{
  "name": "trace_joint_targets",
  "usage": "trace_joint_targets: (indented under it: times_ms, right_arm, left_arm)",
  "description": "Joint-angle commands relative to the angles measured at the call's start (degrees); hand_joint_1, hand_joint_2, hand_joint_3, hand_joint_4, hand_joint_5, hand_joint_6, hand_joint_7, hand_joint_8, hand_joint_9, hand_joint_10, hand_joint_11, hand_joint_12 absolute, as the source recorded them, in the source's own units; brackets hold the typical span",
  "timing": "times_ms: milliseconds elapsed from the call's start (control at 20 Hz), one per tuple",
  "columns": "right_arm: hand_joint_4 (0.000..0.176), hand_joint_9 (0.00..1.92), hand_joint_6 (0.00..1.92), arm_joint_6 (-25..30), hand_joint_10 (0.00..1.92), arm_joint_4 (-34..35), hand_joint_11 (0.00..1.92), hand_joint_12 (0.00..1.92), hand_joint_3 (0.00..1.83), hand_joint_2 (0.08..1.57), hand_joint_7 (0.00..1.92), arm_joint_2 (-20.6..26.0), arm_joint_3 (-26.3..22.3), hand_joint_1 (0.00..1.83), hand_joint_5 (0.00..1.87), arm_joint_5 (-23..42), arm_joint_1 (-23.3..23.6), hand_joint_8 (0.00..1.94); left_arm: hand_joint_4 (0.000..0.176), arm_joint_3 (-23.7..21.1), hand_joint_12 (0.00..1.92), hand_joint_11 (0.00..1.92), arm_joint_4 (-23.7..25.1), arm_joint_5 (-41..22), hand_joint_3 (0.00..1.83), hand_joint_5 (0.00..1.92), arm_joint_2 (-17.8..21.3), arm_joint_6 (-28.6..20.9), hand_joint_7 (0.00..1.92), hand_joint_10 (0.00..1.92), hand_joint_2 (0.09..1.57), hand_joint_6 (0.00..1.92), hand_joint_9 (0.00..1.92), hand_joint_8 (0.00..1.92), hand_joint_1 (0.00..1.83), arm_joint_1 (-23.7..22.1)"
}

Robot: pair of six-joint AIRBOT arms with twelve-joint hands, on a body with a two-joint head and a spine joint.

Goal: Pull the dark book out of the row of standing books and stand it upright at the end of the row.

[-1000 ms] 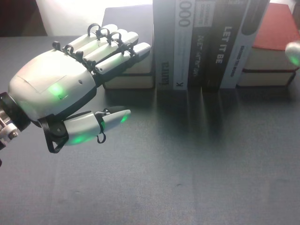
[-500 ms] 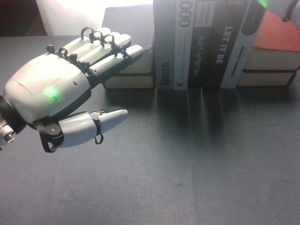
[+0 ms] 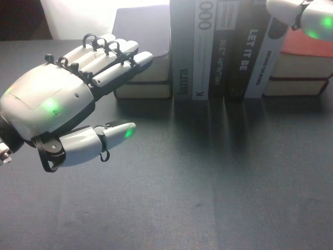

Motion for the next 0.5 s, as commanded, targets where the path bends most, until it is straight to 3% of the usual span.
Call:
trace_joint_targets:
  times_ms: [0,250,300,400,450]
  right_arm:
    - [0.000,0.00,0.41,-0.3,0.00,-0.2,0.00,0.00,0.00,1.37,0.00,-0.2,0.3,0.07,0.36,5.9,1.1,0.00]
    - [0.000,0.00,0.53,-0.4,0.00,0.0,0.00,0.00,0.00,1.38,0.00,-0.3,0.1,0.05,0.35,5.4,1.1,0.00]
    - [0.000,0.00,0.48,-0.4,0.00,0.0,0.00,0.00,0.00,1.37,0.00,-0.3,-0.5,0.04,0.38,5.4,1.0,0.00]
    - [0.000,0.00,0.46,-0.4,0.00,-0.5,0.00,0.00,0.00,1.37,0.00,-0.2,-1.3,0.09,0.36,5.6,0.9,0.00]
    - [0.000,0.00,0.47,-0.4,0.00,-1.2,0.00,0.00,0.00,1.37,0.00,0.3,-2.3,0.26,0.38,5.9,0.6,0.00]
  left_arm:
    - [0.044,-0.4,0.00,0.00,-0.3,-7.4,0.00,0.05,0.3,0.0,0.00,0.00,1.40,0.00,0.00,0.00,0.22,-0.7]
    - [0.055,-0.5,0.00,0.00,-0.5,-7.6,0.00,0.04,0.4,-0.1,0.00,0.00,1.39,0.00,0.00,0.00,0.21,-0.3]
    - [0.059,-0.6,0.00,0.00,-0.7,-7.8,0.00,0.05,0.5,-0.1,0.00,0.00,1.39,0.00,0.00,0.00,0.23,-0.1]
    - [0.065,-0.7,0.00,0.00,-0.9,-8.1,0.00,0.04,0.7,-0.1,0.00,0.00,1.39,0.00,0.00,0.00,0.19,0.3]
    - [0.057,-0.8,0.00,0.00,-1.1,-8.3,0.00,0.05,0.8,0.0,0.00,0.00,1.39,0.01,0.00,0.00,0.21,0.6]
